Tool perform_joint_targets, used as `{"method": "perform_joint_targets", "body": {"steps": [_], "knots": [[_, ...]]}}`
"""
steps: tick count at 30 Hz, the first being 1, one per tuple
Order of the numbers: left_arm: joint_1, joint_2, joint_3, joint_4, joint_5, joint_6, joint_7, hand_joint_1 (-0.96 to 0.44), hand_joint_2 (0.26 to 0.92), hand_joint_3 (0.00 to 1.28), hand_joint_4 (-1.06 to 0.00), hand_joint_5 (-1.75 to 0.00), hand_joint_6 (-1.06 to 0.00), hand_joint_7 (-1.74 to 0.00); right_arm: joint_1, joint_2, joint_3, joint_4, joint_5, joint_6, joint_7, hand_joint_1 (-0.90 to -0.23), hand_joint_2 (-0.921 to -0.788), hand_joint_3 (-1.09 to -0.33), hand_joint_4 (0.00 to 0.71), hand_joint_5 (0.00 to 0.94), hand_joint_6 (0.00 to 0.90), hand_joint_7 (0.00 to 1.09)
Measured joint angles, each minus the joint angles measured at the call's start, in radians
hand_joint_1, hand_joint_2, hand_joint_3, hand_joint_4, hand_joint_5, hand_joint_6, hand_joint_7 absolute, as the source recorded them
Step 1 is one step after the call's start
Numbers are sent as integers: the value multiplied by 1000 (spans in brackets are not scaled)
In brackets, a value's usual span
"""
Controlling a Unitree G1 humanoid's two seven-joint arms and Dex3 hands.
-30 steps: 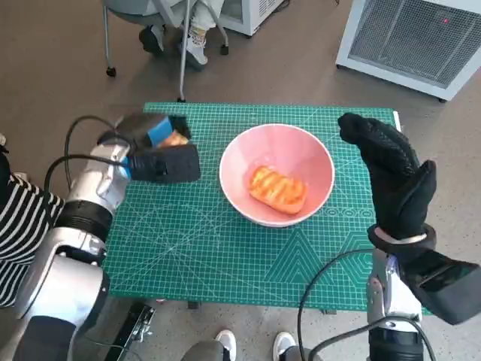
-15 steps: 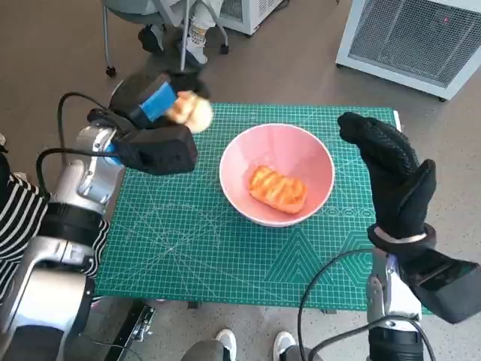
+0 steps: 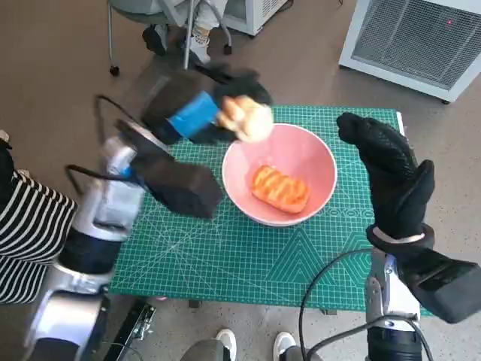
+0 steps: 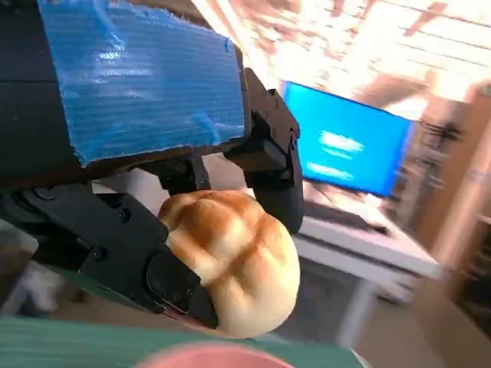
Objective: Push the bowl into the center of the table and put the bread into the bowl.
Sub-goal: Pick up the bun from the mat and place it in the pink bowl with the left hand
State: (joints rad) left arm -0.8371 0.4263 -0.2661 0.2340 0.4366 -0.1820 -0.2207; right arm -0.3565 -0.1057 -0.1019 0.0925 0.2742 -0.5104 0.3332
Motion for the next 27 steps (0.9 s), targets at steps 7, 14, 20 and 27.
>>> {"method": "perform_joint_targets", "body": {"steps": [7,14,20,27], "knots": [[2,-11,-57,44,9,-2,-91,-437,848,12,-402,-31,-435,-103,14,-3,-8,-9,3,0,0,-690,-921,-743,192,0,93,400],[14,-18,-93,64,41,-6,-116,-540,855,7,-233,-2,-337,-9,18,-3,-14,-21,4,2,0,-689,-921,-743,192,0,92,401],[19,-24,-95,84,38,-32,-117,-562,856,4,-70,0,-236,-1,19,-4,-18,-26,4,3,-1,-689,-921,-743,192,0,91,402],[23,-39,-71,133,-31,-90,-139,-586,865,7,-4,1,-139,0,18,-4,-23,-30,4,9,-13,-689,-921,-743,199,4,90,403]]}}
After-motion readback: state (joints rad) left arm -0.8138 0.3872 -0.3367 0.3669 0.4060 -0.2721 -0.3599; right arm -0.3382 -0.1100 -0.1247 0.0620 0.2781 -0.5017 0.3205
